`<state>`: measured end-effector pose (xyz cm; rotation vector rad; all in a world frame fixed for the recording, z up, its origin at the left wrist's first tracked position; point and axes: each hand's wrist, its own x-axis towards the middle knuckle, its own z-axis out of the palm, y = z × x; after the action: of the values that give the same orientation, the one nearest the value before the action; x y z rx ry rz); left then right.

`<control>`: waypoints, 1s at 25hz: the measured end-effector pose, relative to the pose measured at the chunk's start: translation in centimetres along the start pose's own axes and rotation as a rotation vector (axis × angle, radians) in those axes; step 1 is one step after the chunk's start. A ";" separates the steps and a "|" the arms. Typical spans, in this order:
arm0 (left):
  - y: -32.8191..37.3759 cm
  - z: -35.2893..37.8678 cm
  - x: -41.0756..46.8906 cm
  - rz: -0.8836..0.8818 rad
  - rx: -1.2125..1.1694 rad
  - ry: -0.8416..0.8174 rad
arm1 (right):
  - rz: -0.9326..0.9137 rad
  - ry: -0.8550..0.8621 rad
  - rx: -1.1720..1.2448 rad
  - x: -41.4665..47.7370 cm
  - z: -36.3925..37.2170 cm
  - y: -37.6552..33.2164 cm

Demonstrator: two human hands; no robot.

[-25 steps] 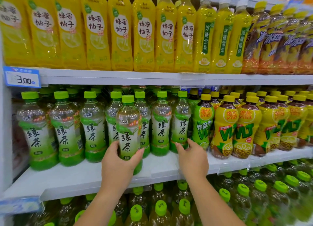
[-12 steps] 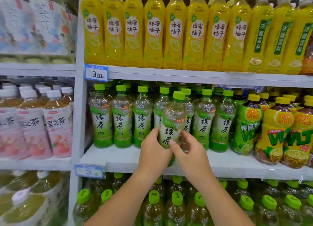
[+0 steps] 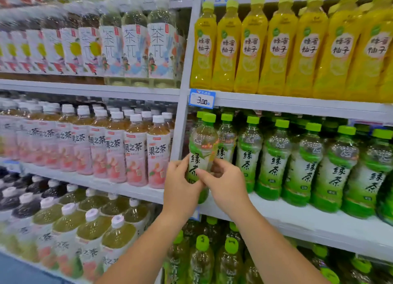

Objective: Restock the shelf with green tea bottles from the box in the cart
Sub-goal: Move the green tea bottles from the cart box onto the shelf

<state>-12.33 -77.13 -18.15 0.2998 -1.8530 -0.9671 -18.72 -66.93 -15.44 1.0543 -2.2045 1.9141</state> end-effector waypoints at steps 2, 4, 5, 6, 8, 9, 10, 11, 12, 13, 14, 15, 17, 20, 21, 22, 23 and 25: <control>-1.2 -0.4 0.3 -0.032 0.025 -0.004 | 0.000 0.012 -0.033 0.2 1.6 0.4; -1.6 -0.7 0.4 -0.040 0.039 0.014 | -0.017 0.027 -0.068 0.4 2.3 0.6; -1.6 -0.8 0.5 -0.032 0.052 0.023 | -0.034 0.029 -0.081 0.5 2.5 0.8; -1.6 -0.9 0.6 -0.020 0.058 0.015 | -0.050 0.028 -0.097 0.7 2.5 0.8; -1.9 -1.3 0.3 0.014 0.058 -0.062 | -0.061 0.020 -0.129 0.9 2.6 0.8; -2.1 -1.6 0.2 0.022 0.063 -0.109 | -0.060 0.019 -0.146 1.0 2.6 0.9; -2.4 -1.7 0.1 0.017 0.075 -0.143 | -0.062 0.017 -0.171 1.1 2.6 0.9; -2.8 -1.9 0.1 0.006 0.091 -0.154 | -0.069 0.013 -0.194 1.2 2.7 0.9; -3.0 -2.0 0.2 -0.003 0.105 -0.146 | -0.075 0.003 -0.209 1.3 2.9 0.9; -3.2 -2.0 0.2 -0.006 0.119 -0.130 | -0.077 -0.009 -0.210 1.5 3.0 0.9; -3.3 -1.9 0.2 -0.001 0.133 -0.113 | -0.073 -0.022 -0.209 1.5 3.0 0.8; -3.3 -1.8 0.1 0.005 0.145 -0.099 | -0.067 -0.038 -0.210 1.7 3.0 0.8; -3.4 -1.5 0.0 0.010 0.148 -0.076 | -0.053 -0.076 -0.242 1.8 2.8 0.8; -3.4 -1.3 -0.2 -0.021 0.134 -0.034 | -0.043 -0.135 -0.273 1.9 2.6 0.9; -3.4 -1.2 -0.3 -0.049 0.137 -0.016 | -0.039 -0.148 -0.270 1.9 2.5 1.0; -3.4 -1.2 -0.4 -0.083 0.142 -0.002 | -0.032 -0.163 -0.265 1.9 2.4 1.0; -3.5 -1.2 -0.5 -0.113 0.145 0.002 | -0.025 -0.179 -0.257 2.0 2.3 1.0; -3.8 -1.1 -0.6 -0.140 0.146 -0.007 | -0.010 -0.204 -0.252 2.2 2.0 0.9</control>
<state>-11.87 -79.74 -21.12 0.5219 -1.9327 -0.9288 -20.06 -69.75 -15.76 1.2589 -2.4576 1.5312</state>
